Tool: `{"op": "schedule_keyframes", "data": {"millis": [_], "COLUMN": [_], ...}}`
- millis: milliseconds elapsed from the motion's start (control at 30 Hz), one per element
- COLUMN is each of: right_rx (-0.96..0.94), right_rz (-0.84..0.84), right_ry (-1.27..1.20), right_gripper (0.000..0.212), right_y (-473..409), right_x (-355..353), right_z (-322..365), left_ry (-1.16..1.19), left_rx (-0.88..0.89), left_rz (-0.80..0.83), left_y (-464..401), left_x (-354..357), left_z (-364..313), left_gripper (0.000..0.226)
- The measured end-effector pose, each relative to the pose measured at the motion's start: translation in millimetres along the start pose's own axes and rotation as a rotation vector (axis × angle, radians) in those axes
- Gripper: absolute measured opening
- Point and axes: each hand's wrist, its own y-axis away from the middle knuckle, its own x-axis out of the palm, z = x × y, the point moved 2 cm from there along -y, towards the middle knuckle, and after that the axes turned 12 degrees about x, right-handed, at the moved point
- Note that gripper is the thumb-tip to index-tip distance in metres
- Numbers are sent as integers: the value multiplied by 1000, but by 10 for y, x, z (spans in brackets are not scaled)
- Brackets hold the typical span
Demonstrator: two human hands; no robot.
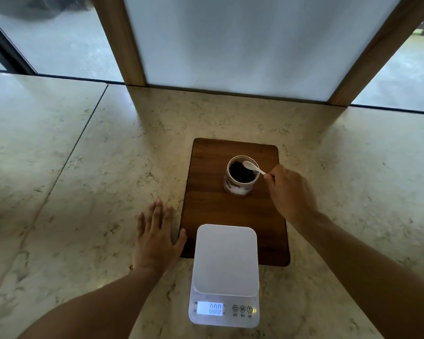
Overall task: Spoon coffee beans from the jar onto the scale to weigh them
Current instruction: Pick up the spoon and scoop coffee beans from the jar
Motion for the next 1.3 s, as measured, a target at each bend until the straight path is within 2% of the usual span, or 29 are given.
{"op": "schedule_keyframes", "data": {"millis": [233,433,600,733,1300], "right_rx": [-36,81,242,344,451], "right_rz": [31,61,186,255,371], "right_ry": [70,22,-61,-132,-279], "right_gripper": [25,30,31,42,38], "right_y": [-47,-149,-243,-300,-322], "right_x": [-9,37,98,137,128], "right_z": [198,244,250,211,97], "left_ry": [-3,-17,-5,-3,-9], "left_rx": [6,9,15,11,27], "left_rz": [-2,8,1,0,-4], "left_y": [12,18,17,24,8], "left_x": [48,67,69,47,-3], "left_z": [27,41,31,23,2], "left_gripper": [80,79,79,79,78]}}
